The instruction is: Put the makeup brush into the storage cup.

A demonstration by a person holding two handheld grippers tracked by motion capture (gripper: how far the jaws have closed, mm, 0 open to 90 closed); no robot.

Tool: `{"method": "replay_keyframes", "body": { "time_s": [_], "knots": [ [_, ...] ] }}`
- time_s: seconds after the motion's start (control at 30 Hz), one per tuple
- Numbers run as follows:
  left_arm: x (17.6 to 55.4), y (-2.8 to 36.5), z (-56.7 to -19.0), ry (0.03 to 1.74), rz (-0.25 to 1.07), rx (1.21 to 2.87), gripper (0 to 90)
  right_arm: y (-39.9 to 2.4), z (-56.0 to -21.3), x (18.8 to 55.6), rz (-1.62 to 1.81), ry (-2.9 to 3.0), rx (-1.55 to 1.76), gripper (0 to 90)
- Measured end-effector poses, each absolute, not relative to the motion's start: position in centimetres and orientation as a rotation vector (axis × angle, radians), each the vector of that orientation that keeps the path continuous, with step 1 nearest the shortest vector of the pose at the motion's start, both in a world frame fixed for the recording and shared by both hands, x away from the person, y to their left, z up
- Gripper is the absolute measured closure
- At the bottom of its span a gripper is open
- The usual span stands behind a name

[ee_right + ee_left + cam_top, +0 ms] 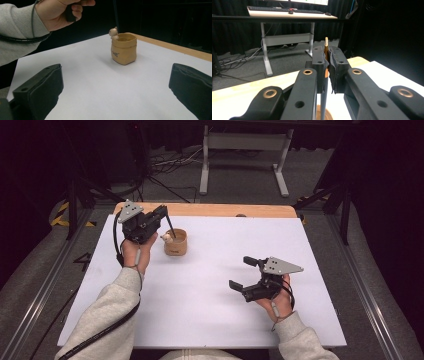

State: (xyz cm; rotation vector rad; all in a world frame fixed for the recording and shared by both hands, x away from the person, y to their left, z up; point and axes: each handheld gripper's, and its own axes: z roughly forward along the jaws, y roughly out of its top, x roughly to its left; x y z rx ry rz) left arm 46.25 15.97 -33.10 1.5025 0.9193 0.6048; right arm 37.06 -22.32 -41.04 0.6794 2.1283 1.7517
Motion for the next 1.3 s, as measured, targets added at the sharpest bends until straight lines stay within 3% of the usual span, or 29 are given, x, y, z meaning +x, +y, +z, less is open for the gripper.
{"method": "replay_keyframes", "body": {
  "time_s": [1.3],
  "knots": [
    [47.3,15.5,-36.9,0.932,0.619,1.544,83.1,-22.1,-41.2,37.3,1.786,2.138,0.679,0.0]
  ]
}}
